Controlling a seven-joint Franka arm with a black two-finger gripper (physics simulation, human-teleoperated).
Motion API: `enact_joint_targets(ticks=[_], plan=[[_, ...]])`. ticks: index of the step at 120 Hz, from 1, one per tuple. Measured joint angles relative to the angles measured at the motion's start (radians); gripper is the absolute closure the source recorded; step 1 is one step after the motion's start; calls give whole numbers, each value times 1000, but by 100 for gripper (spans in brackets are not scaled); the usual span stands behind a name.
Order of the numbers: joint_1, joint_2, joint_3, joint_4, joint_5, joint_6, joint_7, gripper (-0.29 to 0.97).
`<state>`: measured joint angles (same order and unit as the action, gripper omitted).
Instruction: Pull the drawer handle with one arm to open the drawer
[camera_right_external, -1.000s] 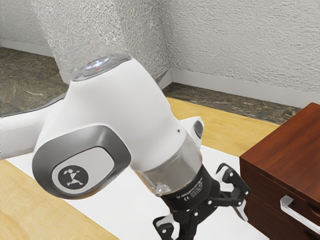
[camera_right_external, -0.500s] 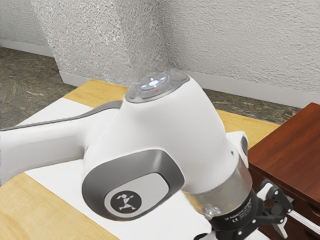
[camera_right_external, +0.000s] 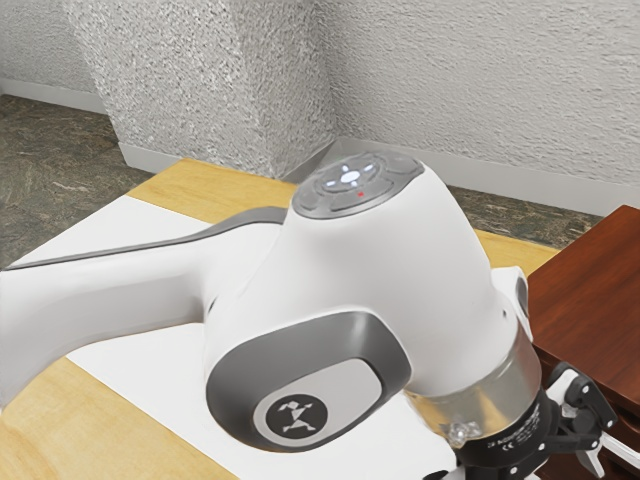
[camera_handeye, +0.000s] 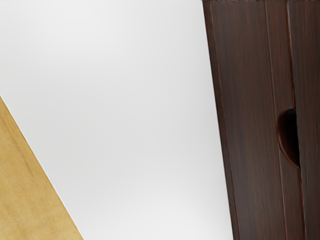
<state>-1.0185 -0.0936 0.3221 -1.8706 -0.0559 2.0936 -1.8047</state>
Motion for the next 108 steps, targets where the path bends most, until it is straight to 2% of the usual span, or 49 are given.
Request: enact_joint_targets(ticks=[40,70,91,108], plan=[[20,81,2,64,-2,1,12,0],[20,97,6,65,-49,2,-2,0],[18,96,6,65,5,2,3,0],[20,111,7,90,20,1,16,0]])
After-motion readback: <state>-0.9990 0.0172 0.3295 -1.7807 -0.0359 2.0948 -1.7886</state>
